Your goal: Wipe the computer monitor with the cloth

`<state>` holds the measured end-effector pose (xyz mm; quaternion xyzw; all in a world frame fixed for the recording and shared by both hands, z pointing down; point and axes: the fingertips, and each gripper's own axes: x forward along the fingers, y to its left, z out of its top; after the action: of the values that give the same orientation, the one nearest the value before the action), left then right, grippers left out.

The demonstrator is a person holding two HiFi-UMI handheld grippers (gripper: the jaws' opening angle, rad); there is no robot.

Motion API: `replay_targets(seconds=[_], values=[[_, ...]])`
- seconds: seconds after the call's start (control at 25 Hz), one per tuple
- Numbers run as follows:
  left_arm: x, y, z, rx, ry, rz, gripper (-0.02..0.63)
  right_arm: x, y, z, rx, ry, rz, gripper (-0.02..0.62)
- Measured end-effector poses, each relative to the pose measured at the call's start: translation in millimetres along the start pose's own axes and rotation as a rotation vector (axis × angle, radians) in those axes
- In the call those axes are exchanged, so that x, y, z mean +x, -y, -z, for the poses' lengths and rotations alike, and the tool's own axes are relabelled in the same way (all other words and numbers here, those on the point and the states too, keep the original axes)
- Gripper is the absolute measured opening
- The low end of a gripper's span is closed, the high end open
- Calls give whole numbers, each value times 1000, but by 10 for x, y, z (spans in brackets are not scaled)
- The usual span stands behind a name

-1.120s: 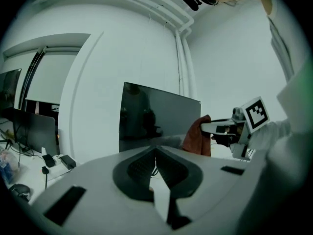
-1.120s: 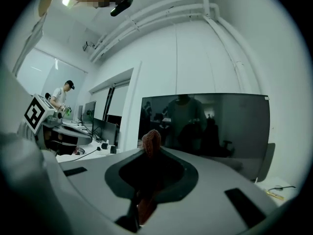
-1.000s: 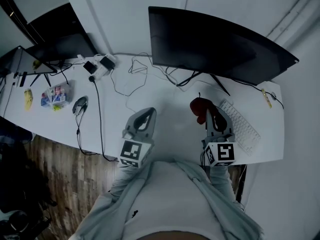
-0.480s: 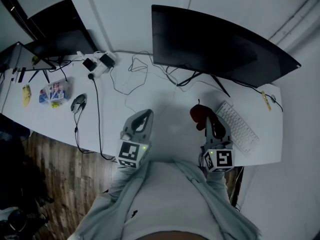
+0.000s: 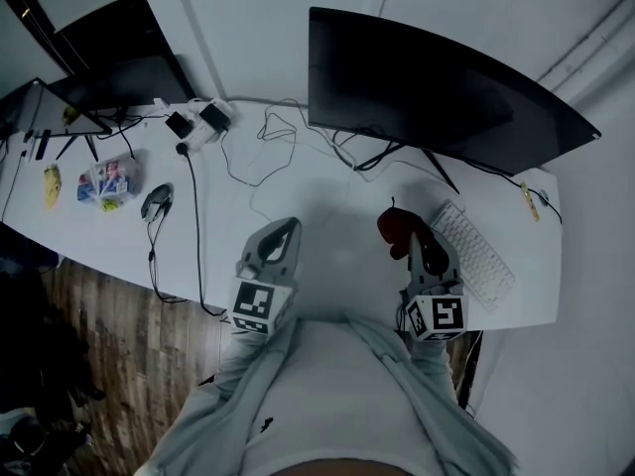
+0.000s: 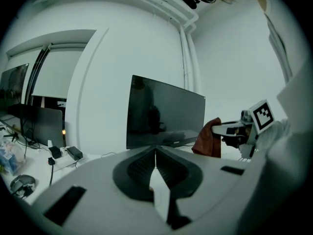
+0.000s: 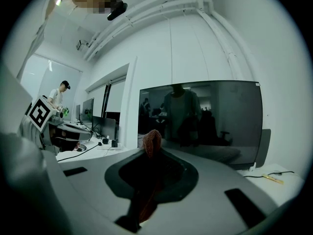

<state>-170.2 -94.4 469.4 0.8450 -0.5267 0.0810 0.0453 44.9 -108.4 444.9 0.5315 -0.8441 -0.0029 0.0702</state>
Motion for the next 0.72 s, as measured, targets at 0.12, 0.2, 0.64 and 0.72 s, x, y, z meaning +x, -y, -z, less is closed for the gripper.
replay_targets(seconds=[0.12,0.2,0.64,0.72], values=[[-4,-26,0,-3,2,-2,21,17,-24,9,15,-1,-4,40],[-3,-37,-7,-4,3,-1,21,30,-42,13,24,-3,-9,40],[4,-73,-7,5,-1,9,21,77,-81,47,37,-9,-14,40],[5,-84,-5,5,-5,6,21,73,-68,58,47,-10,-8,40]])
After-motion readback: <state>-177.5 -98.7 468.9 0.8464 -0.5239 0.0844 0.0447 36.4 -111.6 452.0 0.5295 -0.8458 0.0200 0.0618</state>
